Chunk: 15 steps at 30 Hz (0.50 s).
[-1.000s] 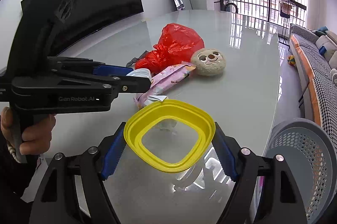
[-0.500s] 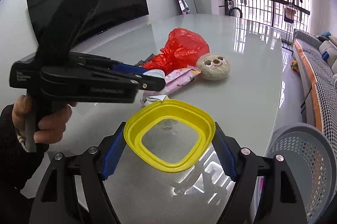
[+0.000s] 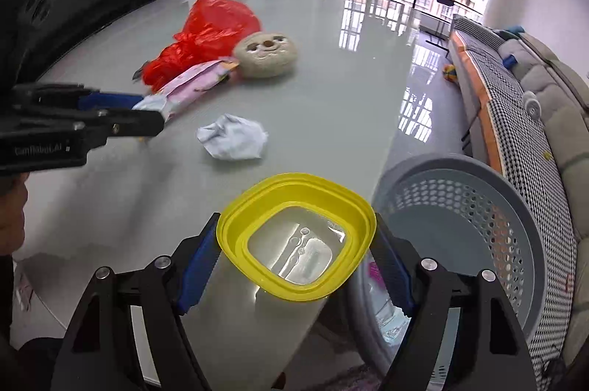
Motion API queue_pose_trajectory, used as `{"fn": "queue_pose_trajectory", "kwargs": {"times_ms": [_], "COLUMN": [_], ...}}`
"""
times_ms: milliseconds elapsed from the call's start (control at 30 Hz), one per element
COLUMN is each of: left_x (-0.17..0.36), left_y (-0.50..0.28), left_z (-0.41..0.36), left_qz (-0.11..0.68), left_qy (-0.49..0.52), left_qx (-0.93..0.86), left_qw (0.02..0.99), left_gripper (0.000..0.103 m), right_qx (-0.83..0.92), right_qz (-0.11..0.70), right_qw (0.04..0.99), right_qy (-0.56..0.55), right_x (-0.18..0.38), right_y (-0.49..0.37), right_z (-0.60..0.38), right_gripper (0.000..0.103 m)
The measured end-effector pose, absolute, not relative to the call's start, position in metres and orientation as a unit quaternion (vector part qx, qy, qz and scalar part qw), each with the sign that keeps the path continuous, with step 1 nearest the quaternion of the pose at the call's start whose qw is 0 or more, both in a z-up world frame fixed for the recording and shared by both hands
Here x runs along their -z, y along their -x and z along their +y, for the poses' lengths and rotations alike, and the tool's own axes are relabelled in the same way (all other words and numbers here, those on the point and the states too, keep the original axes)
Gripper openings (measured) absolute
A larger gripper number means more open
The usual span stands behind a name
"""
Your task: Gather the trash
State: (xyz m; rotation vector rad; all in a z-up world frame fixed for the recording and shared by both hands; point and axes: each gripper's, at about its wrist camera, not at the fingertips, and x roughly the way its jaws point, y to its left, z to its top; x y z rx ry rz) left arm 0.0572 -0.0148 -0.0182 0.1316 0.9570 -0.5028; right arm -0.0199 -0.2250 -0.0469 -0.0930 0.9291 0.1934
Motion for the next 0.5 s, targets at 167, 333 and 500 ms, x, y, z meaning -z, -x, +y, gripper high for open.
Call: {"fn": "queue_pose_trajectory", "kwargs": {"times_ms": [167, 333, 500], "left_x": [0.018, 0.014, 0.009], "left_y": [-0.049, -0.039, -0.029], "left_z": [-0.034, -0.068, -0.111], "left_qz": [0.449, 0.439, 0.422], "left_qy": [-0.067, -0.070, -0.079], "left_qx": [0.246, 0.264, 0.279], "left_qw": [0.856, 0.856, 0.859], "left_gripper": [0.039, 0.039, 0.039], "right_qx": [-0.071, -0.048, -0.009], "right_qz": [0.436, 0.433, 0.429], "right_qw": [0.897, 0.900, 0.903], "right_qy": [0.020, 0.001, -0.024], "right_x": [0.041, 0.038, 0.037], "right_y": [0.027, 0.039, 0.054], "right_z": [-0.247, -0.270, -0.309], "right_gripper": [0.075, 0.075, 0.075]}}
